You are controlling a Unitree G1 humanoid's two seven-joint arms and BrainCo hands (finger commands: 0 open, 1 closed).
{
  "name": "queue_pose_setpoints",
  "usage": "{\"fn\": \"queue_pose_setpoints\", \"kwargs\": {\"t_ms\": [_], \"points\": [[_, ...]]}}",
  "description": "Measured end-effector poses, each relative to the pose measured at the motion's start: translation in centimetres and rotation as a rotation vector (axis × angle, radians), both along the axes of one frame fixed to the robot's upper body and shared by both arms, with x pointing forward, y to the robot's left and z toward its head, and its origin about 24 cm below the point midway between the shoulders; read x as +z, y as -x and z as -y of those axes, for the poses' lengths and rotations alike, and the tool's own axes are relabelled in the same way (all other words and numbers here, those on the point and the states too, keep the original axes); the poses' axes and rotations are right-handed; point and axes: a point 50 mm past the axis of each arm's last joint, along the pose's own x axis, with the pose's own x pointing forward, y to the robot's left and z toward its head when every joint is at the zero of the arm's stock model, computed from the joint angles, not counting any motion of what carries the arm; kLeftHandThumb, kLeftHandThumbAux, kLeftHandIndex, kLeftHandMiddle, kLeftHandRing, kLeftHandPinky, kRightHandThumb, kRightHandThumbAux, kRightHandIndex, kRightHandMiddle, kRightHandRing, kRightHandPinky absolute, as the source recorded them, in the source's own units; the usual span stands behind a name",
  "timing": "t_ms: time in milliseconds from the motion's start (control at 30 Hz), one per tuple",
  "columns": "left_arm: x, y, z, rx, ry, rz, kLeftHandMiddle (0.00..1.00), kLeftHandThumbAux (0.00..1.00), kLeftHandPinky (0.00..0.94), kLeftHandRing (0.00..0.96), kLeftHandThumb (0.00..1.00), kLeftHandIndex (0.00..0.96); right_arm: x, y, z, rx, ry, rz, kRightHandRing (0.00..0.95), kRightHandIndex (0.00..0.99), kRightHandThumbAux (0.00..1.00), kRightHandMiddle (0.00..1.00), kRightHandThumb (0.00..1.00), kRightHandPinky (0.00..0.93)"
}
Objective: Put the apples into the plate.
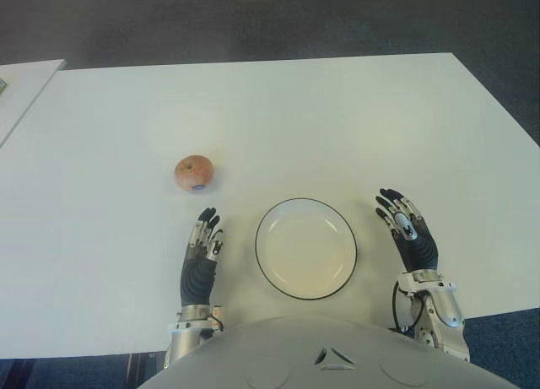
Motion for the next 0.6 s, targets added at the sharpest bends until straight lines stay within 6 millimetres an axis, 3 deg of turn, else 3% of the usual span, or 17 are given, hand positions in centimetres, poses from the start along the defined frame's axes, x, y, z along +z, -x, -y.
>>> {"fn": "queue_pose_setpoints", "kwargs": {"t_ms": [300, 600], "points": [[0.7, -0.2, -0.2, 0.018, 0.026, 0.014, 0.098, 0.517, 0.137, 0.109, 0.146, 0.062, 0.0, 0.1, -0.2, 0.002, -0.006, -0.002, 0.121, 0.171, 0.505, 0.17, 0.226, 0.121], [1.5, -0.7, -0.2, 0.036, 0.124, 0.061, 0.081, 0.505, 0.121, 0.087, 0.173, 0.084, -0.1, 0.2, -0.3, 0.005, -0.009, -0.003, 0.127, 0.174, 0.502, 0.178, 0.217, 0.118]]}}
